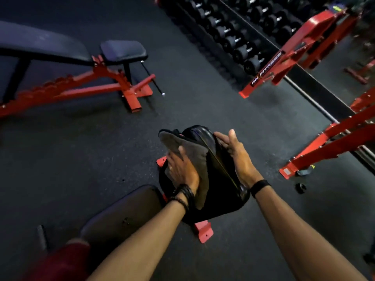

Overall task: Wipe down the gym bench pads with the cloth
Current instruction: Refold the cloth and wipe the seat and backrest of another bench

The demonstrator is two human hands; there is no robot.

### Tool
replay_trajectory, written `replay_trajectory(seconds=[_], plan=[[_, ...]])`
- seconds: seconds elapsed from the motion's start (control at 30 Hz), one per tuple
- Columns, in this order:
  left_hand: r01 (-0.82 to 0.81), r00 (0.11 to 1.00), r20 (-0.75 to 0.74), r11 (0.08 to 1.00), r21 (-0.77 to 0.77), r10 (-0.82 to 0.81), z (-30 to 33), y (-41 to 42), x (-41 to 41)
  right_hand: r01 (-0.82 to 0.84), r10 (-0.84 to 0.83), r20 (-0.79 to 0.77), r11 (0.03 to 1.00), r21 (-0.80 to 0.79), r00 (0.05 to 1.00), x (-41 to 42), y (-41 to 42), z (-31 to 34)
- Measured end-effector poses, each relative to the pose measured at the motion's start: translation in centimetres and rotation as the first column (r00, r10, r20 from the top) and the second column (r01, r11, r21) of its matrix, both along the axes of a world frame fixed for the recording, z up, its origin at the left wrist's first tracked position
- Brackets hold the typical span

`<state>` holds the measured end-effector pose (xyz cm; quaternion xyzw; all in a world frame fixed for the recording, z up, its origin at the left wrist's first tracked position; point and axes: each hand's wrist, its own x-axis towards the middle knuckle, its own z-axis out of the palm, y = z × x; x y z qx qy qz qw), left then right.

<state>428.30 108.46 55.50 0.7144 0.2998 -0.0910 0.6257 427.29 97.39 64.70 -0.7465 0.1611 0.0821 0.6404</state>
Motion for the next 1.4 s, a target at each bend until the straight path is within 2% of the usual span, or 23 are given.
replay_trajectory(seconds=[0.17, 0.27, 0.33, 0.43, 0.47, 0.53, 0.6, 0.67, 0.77, 0.8, 0.87, 0.93, 1.0, 1.03, 1.1, 1.13, 1.17, 1.2, 1.27, 1.33, 1.4], plan=[[0.128, 0.966, 0.204, 0.979, 0.161, -0.160, 3.6, -3.1, -7.1, -0.022, 0.022, 0.074, 1.000, 0.001, 0.997, -0.3, -0.2, -0.3], [0.130, 0.971, 0.175, 0.972, 0.194, -0.165, 2.8, -2.9, -6.2, -0.089, 0.094, 0.110, 0.995, -0.048, 0.990, -0.7, -0.6, -0.5], [0.124, 0.979, 0.143, 0.979, 0.163, -0.148, 2.3, -2.1, -4.6, -0.097, 0.156, 0.207, 0.958, -0.270, 0.966, -0.6, -0.3, -0.7], [0.157, 0.979, 0.113, 0.981, 0.112, -0.170, 2.0, -0.9, -3.1, 0.008, 0.317, 0.375, 0.754, -0.656, 0.871, -0.9, 0.9, -1.2], [0.179, 0.977, 0.101, 0.980, 0.092, -0.188, 2.1, -0.6, -3.1, 0.047, 0.367, 0.371, 0.654, -0.755, 0.853, -1.5, 1.3, -1.6], [0.223, 0.973, 0.055, 0.975, 0.012, -0.223, 1.8, -0.1, -4.0, 0.100, 0.360, 0.276, 0.439, -0.893, 0.891, -3.3, 1.9, -2.3], [0.260, 0.965, 0.061, 0.964, -0.049, -0.257, 1.5, 0.5, -5.3, 0.080, 0.284, 0.177, 0.321, -0.944, 0.942, -5.2, 2.1, -2.2], [0.265, 0.963, 0.098, 0.953, -0.145, -0.252, 1.6, 1.3, -7.1, -0.034, 0.313, 0.076, 0.332, -0.943, 0.947, -6.1, 2.3, -1.0], [0.218, 0.971, 0.177, 0.907, -0.359, -0.163, 2.2, 2.8, -10.6, -0.252, 0.449, -0.017, 0.470, -0.846, 0.894, -7.5, 2.7, 1.2], [0.188, 0.972, 0.202, 0.917, -0.351, -0.122, 2.6, 3.4, -12.2, -0.294, 0.508, -0.010, 0.483, -0.825, 0.861, -8.3, 3.1, 2.0], [0.129, 0.957, 0.280, 0.977, -0.169, -0.078, 2.4, 4.5, -14.7, -0.359, 0.633, -0.003, 0.436, -0.825, 0.774, -9.2, 3.8, 3.3], [0.055, 0.934, 0.344, 0.988, 0.142, -0.101, 3.3, 6.7, -16.8, -0.426, 0.777, 0.010, 0.355, -0.832, 0.629, -10.1, 4.9, 4.9], [-0.043, 0.879, 0.446, 0.902, 0.429, -0.170, 5.4, 9.5, -18.6, -0.458, 0.875, 0.050, 0.300, -0.837, 0.482, -10.8, 5.9, 5.7], [-0.059, 0.822, 0.501, 0.835, 0.546, -0.269, 6.9, 11.0, -19.4, -0.463, 0.902, 0.094, 0.303, -0.833, 0.420, -11.1, 6.3, 5.9], [0.036, 0.729, 0.447, 0.682, 0.731, -0.517, 9.4, 12.8, -20.2, -0.481, 0.922, 0.193, 0.344, -0.806, 0.336, -11.8, 6.8, 6.1], [0.136, 0.712, 0.362, 0.623, 0.770, -0.602, 10.4, 13.3, -20.2, -0.497, 0.921, 0.226, 0.364, -0.788, 0.317, -12.0, 6.9, 6.3], [0.249, 0.723, 0.286, 0.624, 0.741, -0.628, 11.1, 13.4, -20.4, -0.514, 0.917, 0.248, 0.383, -0.767, 0.313, -12.1, 6.8, 6.5], [0.323, 0.747, 0.252, 0.668, 0.671, -0.614, 11.7, 13.5, -20.5, -0.521, 0.907, 0.266, 0.407, -0.750, 0.325, -12.2, 6.7, 6.8], [0.331, 0.794, 0.239, 0.727, 0.601, -0.559, 12.4, 14.0, -20.9, -0.501, 0.888, 0.278, 0.440, -0.745, 0.366, -12.0, 6.2, 7.4], [0.351, 0.788, 0.207, 0.700, 0.622, -0.579, 12.6, 14.5, -21.4, -0.465, 0.887, 0.259, 0.427, -0.776, 0.383, -11.7, 5.8, 7.8], [0.439, 0.765, 0.165, 0.692, 0.573, -0.622, 12.8, 14.5, -22.0, -0.470, 0.896, 0.219, 0.395, -0.789, 0.386, -11.7, 5.3, 7.9]])
